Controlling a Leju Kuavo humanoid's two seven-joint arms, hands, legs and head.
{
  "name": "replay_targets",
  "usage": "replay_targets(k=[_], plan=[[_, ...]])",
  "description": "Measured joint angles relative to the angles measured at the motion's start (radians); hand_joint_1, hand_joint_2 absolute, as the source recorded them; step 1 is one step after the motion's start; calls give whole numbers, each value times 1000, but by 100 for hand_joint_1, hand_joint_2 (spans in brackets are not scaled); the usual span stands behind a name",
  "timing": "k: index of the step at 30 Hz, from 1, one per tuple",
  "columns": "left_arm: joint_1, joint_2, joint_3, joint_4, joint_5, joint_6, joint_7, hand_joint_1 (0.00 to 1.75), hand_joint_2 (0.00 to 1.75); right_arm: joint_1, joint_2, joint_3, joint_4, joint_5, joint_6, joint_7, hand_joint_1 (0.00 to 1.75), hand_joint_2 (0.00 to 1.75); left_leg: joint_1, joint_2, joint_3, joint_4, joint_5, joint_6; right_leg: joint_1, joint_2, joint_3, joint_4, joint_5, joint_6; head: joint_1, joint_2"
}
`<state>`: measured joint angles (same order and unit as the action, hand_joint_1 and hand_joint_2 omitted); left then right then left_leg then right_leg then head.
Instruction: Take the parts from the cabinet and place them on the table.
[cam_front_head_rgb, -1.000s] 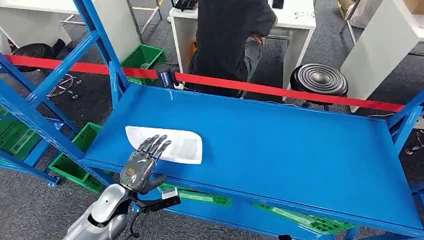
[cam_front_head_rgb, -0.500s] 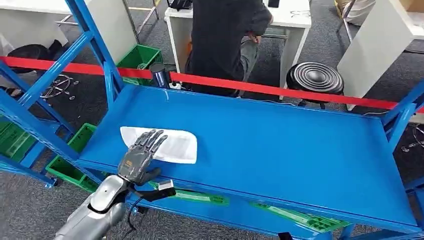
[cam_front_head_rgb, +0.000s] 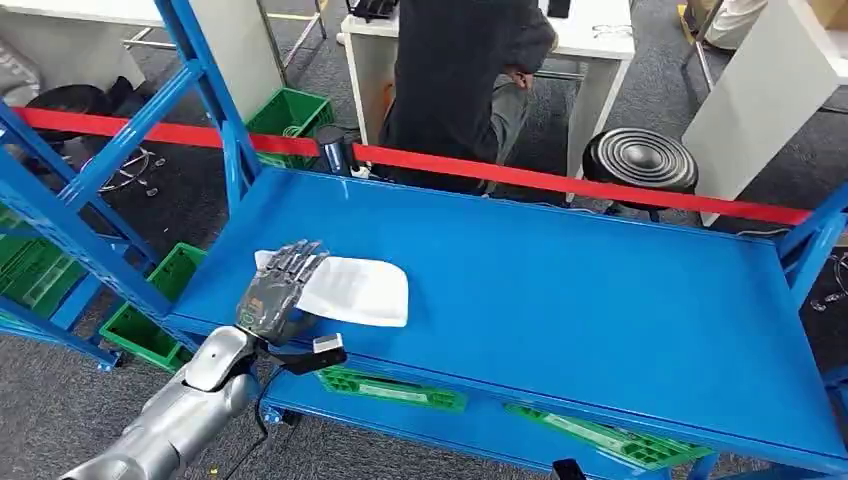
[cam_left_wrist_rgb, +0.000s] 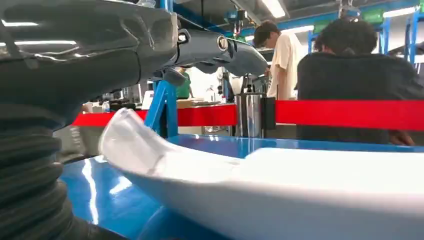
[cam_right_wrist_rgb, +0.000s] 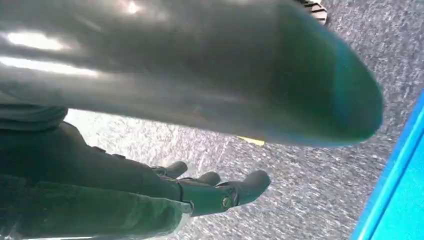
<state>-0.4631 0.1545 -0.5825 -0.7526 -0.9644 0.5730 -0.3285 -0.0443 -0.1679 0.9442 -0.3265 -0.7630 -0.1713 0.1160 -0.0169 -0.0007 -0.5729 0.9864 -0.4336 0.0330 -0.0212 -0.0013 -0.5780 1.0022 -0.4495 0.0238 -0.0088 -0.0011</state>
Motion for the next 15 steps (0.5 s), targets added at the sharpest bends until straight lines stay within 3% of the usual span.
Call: replay_targets(k=[1, 2, 4, 7, 8, 9, 10, 12, 13, 14, 15], plan=[[-6, -2, 0, 15, 2, 3, -6, 0, 175, 0, 0, 2, 0, 0, 0, 1, 0, 0, 2, 0, 0, 0, 1, -2, 3, 0, 0, 1, 0, -4, 0, 0], [-13, -3, 0, 27, 7, 4, -12, 0, 175, -2, 1, 3, 0, 0, 0, 2, 0, 0, 5, 0, -1, 3, -1, -3, -5, 0, 2, -2, 3, -11, 0, 0], [-26, -5, -1, 45, 13, 5, -23, 0, 175, -8, 3, 7, 0, 2, -2, 4, 0, 0, 10, 0, -26, 55, -42, -20, -9, 2, 4, -3, 4, -21, -3, 0], [-32, -11, -4, 74, 24, 5, -35, 0, 175, -10, 2, 12, 0, 5, -7, 5, 0, 0, 22, 0, -139, 297, -148, -37, -7, 3, 1, -3, 4, -24, -3, 0], [-35, -14, -4, 79, 31, 3, -40, 0, 175, -10, 2, 14, 0, 6, -8, 6, 0, 0, 23, 0, -160, 338, -152, -38, -6, 3, 2, -2, 4, -24, -3, 0], [-38, -16, -4, 84, 36, -3, -47, 0, 175, -11, 2, 16, 0, 6, -8, 6, 0, 0, 24, 0, -154, 320, -131, -35, -5, 3, 3, -2, 4, -23, -3, 0], [-42, -17, -5, 86, 44, -6, -53, 0, 175, -12, 2, 16, 0, 7, -8, 6, 0, 0, 24, 0, -126, 260, -94, -31, -5, 3, 4, -3, 4, -23, -3, 0], [-51, -19, -6, 89, 52, -15, -60, 0, 175, -16, 3, 17, 0, 9, -8, 6, 0, 0, 19, -2, -32, 71, -6, -9, -2, 6, 8, -4, 4, -23, -3, 0], [-57, -20, -7, 90, 56, -22, -68, 0, 175, -18, 10, 17, 0, 10, -7, 6, 0, 0, 13, -4, -3, 12, -8, 5, -4, 6, 7, -4, 4, -22, -2, 0], [-61, -23, -10, 92, 66, -36, -76, 0, 175, -22, 10, 18, 0, 10, -6, 6, 0, 0, 8, 3, -2, 6, -9, 7, 5, 6, 2, -5, 6, -18, -1, 0], [-62, -24, -11, 93, 78, -50, -83, 0, 175, -22, 10, 18, 0, 11, -4, 6, 0, 0, 4, 3, -5, 7, -11, 10, -2, 5, 0, -5, 7, -14, -4, 0]])
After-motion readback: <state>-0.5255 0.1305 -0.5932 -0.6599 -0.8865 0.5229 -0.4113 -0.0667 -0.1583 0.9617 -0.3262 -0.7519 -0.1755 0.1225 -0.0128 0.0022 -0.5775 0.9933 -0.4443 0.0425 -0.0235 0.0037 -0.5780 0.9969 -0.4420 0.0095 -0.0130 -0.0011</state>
